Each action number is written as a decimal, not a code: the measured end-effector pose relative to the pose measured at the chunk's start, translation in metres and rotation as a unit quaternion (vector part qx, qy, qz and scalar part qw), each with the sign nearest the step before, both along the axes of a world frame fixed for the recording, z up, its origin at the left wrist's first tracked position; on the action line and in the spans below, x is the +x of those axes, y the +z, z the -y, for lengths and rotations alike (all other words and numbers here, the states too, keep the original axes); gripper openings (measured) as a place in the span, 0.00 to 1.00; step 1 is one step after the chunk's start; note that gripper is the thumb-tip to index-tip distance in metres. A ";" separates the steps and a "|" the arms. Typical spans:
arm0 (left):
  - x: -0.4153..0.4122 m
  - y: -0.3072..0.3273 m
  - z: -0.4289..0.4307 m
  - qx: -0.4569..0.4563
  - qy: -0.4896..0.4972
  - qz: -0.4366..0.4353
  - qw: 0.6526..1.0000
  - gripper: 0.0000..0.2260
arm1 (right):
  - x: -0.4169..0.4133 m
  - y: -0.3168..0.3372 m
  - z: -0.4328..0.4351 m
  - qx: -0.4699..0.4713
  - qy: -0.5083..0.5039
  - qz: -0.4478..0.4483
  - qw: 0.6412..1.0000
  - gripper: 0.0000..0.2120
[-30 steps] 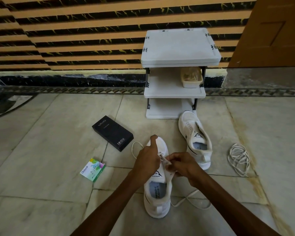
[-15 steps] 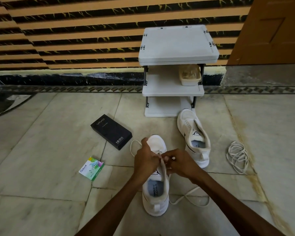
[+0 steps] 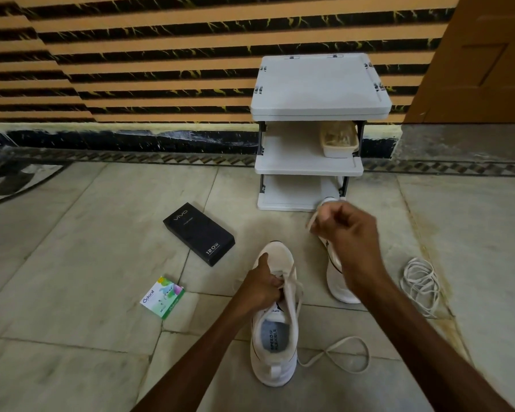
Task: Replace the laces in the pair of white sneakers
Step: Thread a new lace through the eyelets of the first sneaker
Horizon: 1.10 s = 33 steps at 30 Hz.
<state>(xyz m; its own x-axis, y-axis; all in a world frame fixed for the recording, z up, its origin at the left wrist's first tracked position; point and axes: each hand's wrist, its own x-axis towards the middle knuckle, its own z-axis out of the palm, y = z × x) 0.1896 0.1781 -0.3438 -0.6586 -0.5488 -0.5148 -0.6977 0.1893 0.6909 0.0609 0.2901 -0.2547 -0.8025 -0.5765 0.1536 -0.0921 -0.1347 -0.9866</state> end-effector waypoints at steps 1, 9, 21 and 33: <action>0.001 0.000 0.001 0.007 -0.004 -0.005 1.000 0.43 | -0.005 0.013 0.000 -0.068 0.031 0.092 0.993 0.07; 0.007 0.017 0.014 -0.104 0.002 -0.137 0.985 0.18 | 0.014 -0.060 -0.001 0.472 0.218 -0.272 0.810 0.07; 0.012 -0.011 0.019 -0.162 -0.083 -0.078 0.980 0.21 | 0.010 0.015 0.004 0.058 0.193 0.047 0.978 0.15; 0.011 -0.018 0.004 -0.191 -0.018 -0.068 0.979 0.20 | 0.033 0.098 -0.005 -0.285 0.183 0.522 0.783 0.06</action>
<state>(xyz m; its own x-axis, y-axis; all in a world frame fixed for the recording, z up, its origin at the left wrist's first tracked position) 0.2004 0.1738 -0.3622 -0.7299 -0.6585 -0.1834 -0.5920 0.4748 0.6512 0.0944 0.2954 -0.1564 -0.4591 -0.8737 -0.1608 0.8722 -0.4090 -0.2683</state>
